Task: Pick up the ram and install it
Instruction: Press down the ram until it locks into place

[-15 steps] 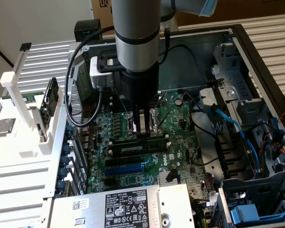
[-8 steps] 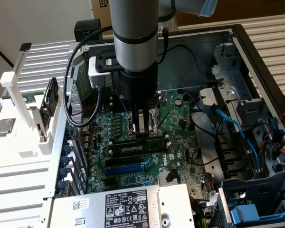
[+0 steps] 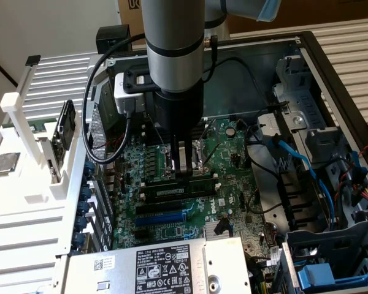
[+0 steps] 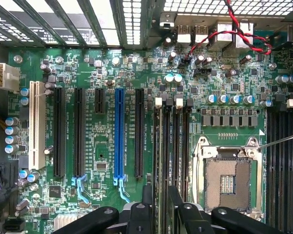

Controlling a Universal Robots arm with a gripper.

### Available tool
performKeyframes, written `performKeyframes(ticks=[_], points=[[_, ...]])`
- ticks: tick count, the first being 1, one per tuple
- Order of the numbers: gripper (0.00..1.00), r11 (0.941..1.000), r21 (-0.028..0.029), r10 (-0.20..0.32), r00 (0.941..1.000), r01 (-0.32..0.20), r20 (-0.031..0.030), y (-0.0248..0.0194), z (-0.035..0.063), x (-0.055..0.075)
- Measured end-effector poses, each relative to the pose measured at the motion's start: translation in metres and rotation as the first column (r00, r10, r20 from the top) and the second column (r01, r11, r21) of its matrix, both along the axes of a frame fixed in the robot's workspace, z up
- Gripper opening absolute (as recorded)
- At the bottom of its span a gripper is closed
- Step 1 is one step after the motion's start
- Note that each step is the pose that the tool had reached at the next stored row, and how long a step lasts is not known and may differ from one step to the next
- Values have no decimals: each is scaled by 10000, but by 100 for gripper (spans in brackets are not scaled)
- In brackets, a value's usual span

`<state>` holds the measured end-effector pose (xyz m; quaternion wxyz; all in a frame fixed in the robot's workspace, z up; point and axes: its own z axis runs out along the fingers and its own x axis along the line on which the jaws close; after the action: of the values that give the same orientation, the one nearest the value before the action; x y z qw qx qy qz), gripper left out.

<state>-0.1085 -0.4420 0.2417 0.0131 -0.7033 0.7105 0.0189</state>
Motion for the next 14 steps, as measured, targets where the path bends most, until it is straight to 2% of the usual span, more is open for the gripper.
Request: performKeyframes(ticks=[1, 3, 7, 9, 14], points=[[25, 10000, 0, 0, 10000, 0, 0, 0, 0, 0], [11, 10000, 0, 0, 10000, 0, 0, 0, 0, 0], [11, 10000, 0, 0, 10000, 0, 1, 0, 0, 0], [11, 10000, -2, -2, 10000, 2, 42, 0, 1, -14], [11, 10000, 2, 1, 10000, -1, 50, 10, -8, -26]])
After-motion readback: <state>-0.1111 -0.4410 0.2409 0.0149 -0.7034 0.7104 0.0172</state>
